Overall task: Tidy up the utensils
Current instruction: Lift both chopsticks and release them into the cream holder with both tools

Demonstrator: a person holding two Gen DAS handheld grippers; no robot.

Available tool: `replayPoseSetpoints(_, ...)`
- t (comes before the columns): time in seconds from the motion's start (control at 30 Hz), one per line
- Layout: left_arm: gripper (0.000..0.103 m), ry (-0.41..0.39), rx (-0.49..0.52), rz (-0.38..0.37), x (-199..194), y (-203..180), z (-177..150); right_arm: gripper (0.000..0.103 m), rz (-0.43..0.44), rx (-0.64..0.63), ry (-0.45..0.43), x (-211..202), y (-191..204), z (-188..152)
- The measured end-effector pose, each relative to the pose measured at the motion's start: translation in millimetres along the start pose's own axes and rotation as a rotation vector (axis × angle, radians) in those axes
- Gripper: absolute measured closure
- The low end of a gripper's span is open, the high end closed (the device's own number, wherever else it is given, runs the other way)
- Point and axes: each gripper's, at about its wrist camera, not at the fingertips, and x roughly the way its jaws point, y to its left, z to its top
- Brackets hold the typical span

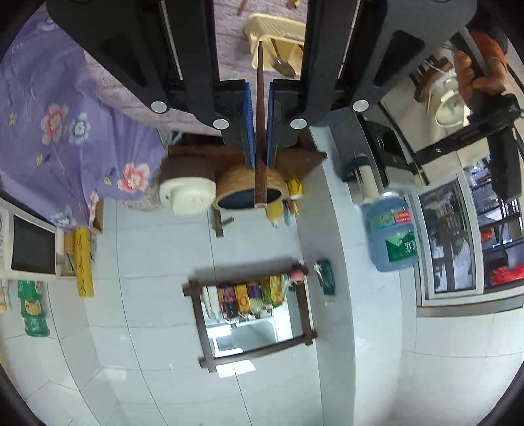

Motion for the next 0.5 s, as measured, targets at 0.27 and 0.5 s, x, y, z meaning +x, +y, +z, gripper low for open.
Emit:
replayPoseSetpoints(0.27,0.095,0.078,0.005,0.081,58.4,4.2,-51.4,0.095,-0.018,-0.007,0.065,57.4,19.1,-55.6)
replayPoseSetpoints(0.5,0.095,0.186,0.019,0.093,78.0,15.4,-102.1,0.095,-0.015,0.006,0.203,99.2,17.6,-112.2)
